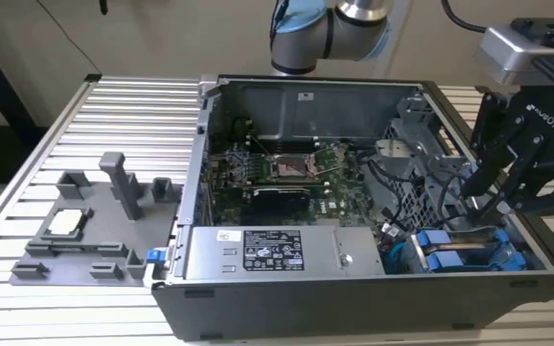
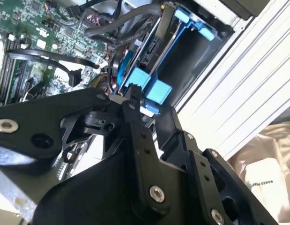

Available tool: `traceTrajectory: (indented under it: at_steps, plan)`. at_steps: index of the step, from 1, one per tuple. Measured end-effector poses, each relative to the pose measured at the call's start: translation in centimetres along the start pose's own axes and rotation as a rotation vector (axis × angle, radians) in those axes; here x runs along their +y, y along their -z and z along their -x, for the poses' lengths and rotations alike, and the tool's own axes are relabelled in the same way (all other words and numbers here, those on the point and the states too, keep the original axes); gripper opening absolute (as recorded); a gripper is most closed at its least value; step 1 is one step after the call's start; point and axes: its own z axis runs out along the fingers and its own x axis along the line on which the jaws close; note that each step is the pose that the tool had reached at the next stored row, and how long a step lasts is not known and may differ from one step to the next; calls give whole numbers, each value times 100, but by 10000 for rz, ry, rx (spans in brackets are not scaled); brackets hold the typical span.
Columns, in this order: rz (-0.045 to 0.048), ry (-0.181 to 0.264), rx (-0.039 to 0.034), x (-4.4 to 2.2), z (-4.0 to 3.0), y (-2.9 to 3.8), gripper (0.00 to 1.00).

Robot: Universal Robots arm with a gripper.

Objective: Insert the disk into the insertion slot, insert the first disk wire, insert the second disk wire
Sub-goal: 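Insert the disk into the insertion slot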

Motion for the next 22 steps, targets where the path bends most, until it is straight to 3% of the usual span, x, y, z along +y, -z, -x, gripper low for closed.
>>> traceTrajectory:
  at_steps: [2, 13, 14, 15, 22]
  plan:
    - [-203, 1, 9, -1, 5, -4, 41]
    - [-2163, 13, -16, 1, 80, -8, 41]
    - [-2256, 24, -18, 1, 86, -14, 41]
    - [-2280, 43, -21, 0, 88, -31, 41]
    - [-2300, 419, 35, -55, 101, -151, 41]
